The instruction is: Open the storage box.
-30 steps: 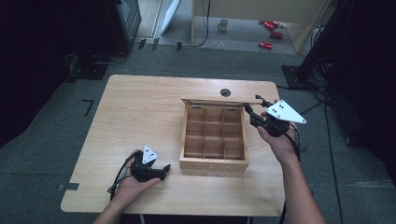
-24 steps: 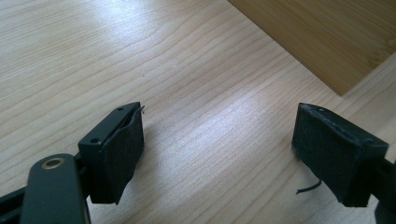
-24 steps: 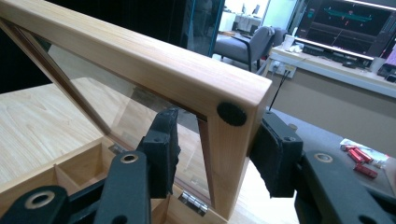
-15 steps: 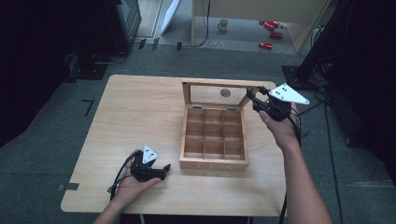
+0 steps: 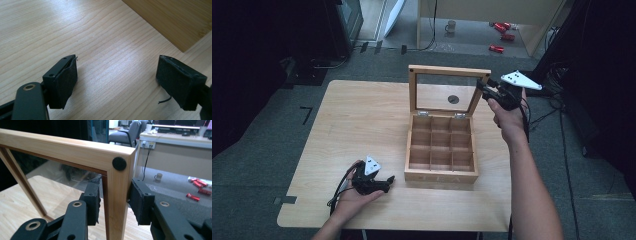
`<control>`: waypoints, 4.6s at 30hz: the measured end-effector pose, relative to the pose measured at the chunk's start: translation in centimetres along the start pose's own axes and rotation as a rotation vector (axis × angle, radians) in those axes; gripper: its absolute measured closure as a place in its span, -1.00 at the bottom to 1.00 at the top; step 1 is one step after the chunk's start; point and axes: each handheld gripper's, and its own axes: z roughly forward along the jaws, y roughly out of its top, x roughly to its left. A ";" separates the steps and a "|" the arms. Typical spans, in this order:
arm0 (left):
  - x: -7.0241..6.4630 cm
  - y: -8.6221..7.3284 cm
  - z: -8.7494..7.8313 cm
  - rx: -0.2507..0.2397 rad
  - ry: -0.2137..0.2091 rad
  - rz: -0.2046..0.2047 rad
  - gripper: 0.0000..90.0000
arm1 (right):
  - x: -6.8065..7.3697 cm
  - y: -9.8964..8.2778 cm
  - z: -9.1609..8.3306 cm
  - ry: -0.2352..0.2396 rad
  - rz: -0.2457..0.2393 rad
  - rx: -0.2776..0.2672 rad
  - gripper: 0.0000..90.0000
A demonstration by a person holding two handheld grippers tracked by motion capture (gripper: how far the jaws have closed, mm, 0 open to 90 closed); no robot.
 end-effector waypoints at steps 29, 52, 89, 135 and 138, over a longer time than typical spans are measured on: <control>0.0 0.0 0.0 -0.002 0.000 -0.002 -0.60 | -1.6 1.3 6.8 -0.159 0.158 0.049 0.48; 0.0 0.0 0.0 -0.002 0.000 -0.001 -0.60 | -2.2 1.6 6.6 -0.107 0.298 0.072 -0.08; 0.0 0.0 0.1 -0.004 0.004 -0.002 -0.60 | 0.3 -9.0 -6.7 -0.142 0.105 0.166 -0.70; -0.1 0.1 0.1 -0.002 0.006 -0.003 -0.60 | 0.3 -23.5 -16.1 -0.229 0.147 0.397 -0.80; -0.1 0.1 0.1 -0.003 0.006 -0.003 -0.60 | 0.4 -24.0 -16.0 -0.228 0.149 0.417 -0.80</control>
